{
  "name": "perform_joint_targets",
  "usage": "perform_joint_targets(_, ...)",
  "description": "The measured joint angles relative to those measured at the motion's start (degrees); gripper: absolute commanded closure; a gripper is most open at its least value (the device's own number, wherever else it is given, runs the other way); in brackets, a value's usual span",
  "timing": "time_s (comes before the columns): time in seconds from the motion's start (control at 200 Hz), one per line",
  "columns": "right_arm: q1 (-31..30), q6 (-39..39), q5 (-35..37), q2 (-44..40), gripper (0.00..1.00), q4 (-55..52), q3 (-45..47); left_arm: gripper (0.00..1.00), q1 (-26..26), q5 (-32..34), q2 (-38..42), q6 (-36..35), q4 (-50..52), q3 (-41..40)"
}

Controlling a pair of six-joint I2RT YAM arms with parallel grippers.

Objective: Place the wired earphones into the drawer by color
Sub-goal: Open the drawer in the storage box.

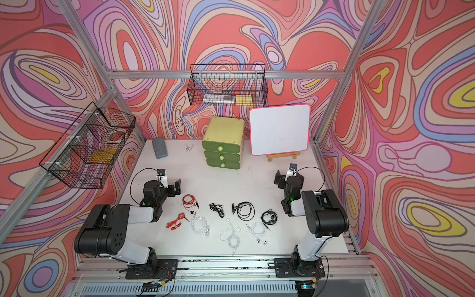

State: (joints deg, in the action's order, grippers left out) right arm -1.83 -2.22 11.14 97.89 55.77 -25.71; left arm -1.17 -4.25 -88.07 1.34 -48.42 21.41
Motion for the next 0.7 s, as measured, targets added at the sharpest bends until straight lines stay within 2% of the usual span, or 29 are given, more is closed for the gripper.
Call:
perform_joint_targets(0.16, 0.0, -0.5, 1.6, -2.8, 0.02, -2.9, -0.1, 0.01, 0.0, 2.9, 3.2, 0.7, 3.5, 0.2)
perform_joint_targets(0.26, 0.0, -1.9, 3.1, -7.8, 0.02, -11.8, -3.1, 0.01, 0.0, 3.8, 10.2, 1.3, 9.9, 1.8)
perform_joint_targets(0.401, 0.0, -5.3, 3.6, -14.2, 0.02, -25.6, -11.5, 0.01, 0.0, 4.9, 20.5, 7.2, 17.1, 5.9)
perform_joint_targets(0.526, 0.0, -6.8, -1.4, -17.3, 0.02, -34.4, -16.9, 0.01, 0.0, 3.4, 27.3, 14.5, 20.4, 6.2)
perform_joint_targets(0.701, 0.0, -9.2, -11.1, -17.9, 0.02, -43.2, -19.4, 0.01, 0.0, 1.3, 34.6, 26.7, 26.3, 4.9)
